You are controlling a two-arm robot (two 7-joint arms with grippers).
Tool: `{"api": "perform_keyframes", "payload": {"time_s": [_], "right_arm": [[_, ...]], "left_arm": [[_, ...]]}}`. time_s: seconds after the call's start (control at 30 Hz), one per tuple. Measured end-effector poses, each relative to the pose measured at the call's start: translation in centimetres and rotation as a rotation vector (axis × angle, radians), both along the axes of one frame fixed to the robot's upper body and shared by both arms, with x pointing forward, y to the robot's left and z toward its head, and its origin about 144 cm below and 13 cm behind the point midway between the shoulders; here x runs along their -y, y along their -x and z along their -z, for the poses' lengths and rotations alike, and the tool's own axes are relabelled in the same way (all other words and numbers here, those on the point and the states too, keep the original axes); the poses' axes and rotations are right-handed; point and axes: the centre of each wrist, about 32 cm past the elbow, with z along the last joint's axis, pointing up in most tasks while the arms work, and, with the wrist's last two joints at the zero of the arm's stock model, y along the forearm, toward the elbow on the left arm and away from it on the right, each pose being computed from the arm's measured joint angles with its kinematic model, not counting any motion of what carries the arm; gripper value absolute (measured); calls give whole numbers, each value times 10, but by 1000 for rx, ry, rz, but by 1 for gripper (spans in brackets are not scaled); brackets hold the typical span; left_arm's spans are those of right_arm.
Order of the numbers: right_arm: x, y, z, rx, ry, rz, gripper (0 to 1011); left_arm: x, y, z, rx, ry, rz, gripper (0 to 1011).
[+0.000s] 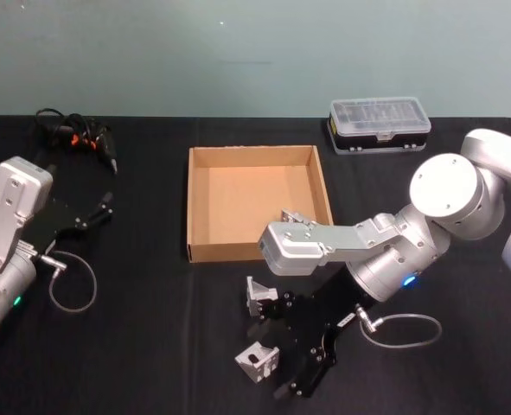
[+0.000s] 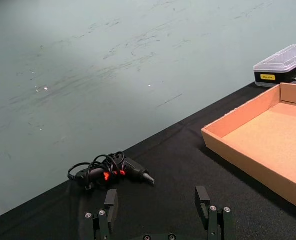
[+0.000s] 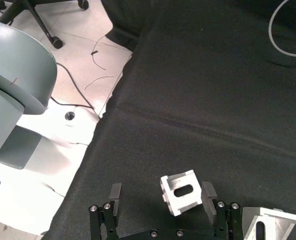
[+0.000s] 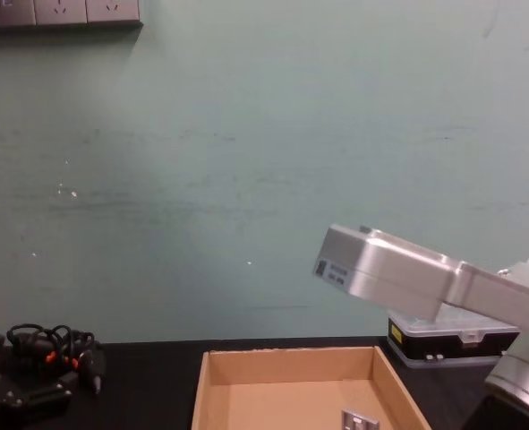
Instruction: Use one hand to pick up the angle iron from the table and place it into the box.
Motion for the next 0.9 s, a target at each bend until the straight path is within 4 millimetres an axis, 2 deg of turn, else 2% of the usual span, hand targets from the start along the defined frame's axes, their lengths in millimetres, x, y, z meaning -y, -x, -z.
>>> {"api": "perform_keyframes", "payload": {"time_s": [0.9], "right_arm": [[-6, -8, 15, -35, 2, -8, 997]], "left_arm": [[0, 0, 0, 0, 0, 0, 1011]]}}
